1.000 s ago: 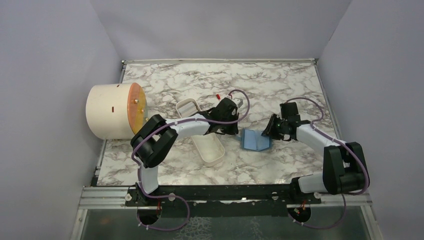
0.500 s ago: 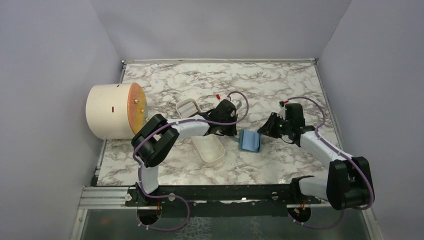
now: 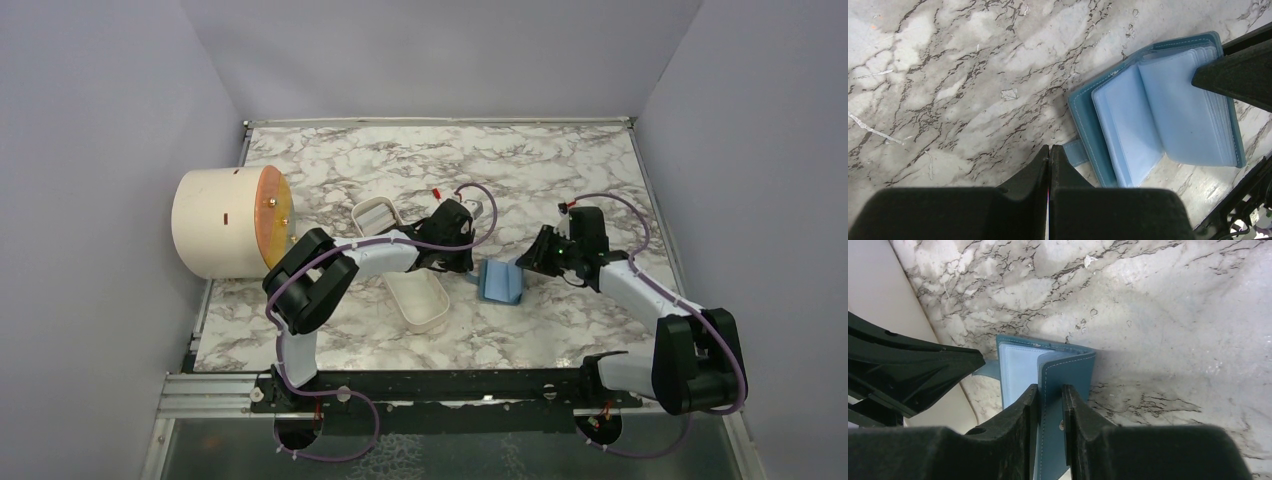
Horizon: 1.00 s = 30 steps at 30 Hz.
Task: Put the credit cards into the card holder
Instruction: Open the card holder at the center of the board.
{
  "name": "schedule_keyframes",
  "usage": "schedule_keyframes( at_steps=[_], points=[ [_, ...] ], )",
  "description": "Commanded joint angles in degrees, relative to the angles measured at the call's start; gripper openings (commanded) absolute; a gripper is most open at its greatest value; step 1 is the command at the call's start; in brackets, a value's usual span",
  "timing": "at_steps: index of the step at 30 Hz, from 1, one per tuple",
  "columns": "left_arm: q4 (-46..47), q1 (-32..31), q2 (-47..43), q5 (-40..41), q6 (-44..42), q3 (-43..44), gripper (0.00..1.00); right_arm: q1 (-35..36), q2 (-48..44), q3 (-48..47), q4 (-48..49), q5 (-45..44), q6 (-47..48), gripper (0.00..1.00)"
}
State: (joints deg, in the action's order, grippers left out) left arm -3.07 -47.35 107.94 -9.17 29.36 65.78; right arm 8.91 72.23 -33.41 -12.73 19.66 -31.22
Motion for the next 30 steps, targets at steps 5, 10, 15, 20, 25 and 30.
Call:
schedule_keyframes(
  at_steps=[5,10,15,20,25,30],
  points=[
    [-1.14,0.33,-0.05,1.55,-1.7,1.17,0.04,0.1,0.78,-1.84,-7.49,-8.99,3.74,0.23],
    [-1.07,0.33,0.66,0.33,-1.54,1.72,0.0,0.12,2.58,-4.55,-12.53,-18.19,3.43,0.38],
    [-0.56,0.33,0.29,0.17,-0.82,1.26,0.0,0.14,2.62,-4.62,-12.98,-16.27,2.88,0.4],
    [-0.17,0.42,0.66,-0.66,0.14,1.27,0.0,0.12,2.23,-4.48,-13.2,-16.79,2.96,0.41],
    [-0.38,0.5,0.73,-0.97,1.06,1.39,0.07,0.28,4.29,-5.57,-14.34,-18.14,2.78,0.47],
    [-0.5,0.51,-1.08,-2.44,1.67,2.53,0.25,0.67,3.64,-5.48,-13.98,-18.51,2.64,0.4]
  ],
)
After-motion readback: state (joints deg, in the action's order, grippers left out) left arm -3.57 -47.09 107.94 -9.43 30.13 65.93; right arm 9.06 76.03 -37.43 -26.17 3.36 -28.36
